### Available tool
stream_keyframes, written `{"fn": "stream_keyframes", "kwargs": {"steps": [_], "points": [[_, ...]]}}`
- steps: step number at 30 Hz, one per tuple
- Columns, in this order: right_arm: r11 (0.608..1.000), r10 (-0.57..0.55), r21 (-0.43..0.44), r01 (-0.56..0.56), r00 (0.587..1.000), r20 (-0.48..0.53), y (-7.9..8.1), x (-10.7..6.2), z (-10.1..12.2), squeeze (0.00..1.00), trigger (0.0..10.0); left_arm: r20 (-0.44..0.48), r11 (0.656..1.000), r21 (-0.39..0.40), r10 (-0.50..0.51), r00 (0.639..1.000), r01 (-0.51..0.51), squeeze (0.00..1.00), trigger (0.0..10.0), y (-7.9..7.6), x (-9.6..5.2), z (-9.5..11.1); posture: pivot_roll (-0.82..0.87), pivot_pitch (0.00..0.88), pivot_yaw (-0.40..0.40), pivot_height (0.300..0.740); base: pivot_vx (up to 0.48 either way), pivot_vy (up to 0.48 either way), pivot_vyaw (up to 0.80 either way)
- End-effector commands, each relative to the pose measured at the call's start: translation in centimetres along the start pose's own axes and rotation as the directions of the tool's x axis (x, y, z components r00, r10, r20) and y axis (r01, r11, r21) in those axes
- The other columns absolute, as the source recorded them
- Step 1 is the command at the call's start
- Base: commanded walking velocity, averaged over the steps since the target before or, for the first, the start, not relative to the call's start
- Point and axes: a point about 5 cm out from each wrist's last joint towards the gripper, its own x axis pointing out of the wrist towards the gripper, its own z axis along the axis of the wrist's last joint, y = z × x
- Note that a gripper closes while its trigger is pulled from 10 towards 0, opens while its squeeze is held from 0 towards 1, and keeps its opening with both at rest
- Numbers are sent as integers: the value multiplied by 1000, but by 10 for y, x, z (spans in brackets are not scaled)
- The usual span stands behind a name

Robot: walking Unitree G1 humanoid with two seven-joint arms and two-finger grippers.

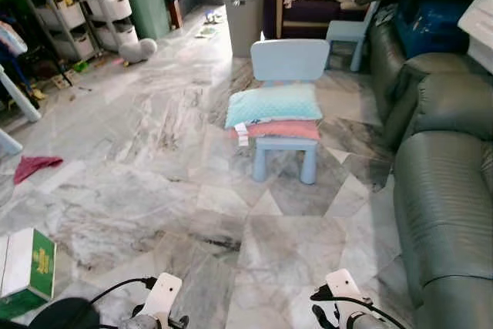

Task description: Move the pillow to the sofa

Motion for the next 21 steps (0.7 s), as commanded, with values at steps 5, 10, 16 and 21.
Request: {"fn": "stream_keyframes", "kwargs": {"steps": [5,10,16,21], "points": [[1000,9,-7,-9,1000,9,2,1,3,0,10000,-2,1000,-4,5,1000,-5,0,10000,4,-1,0,-140,0,64,740,403,0,0],[1000,8,-4,-8,1000,3,2,0,1,0,10000,-2,1000,-5,0,1000,0,0,10000,3,-1,-1,-140,0,64,740,399,0,0],[1000,9,-2,-9,1000,-9,4,0,-3,0,10000,-5,1000,-3,-2,1000,2,0,10000,3,-1,-1,-141,0,64,740,398,0,0],[1000,6,-4,-6,1000,-20,4,-1,-6,0,10000,-6,1000,0,2,1000,-2,0,10000,3,-1,-2,-142,0,63,740,378,0,0]]}}
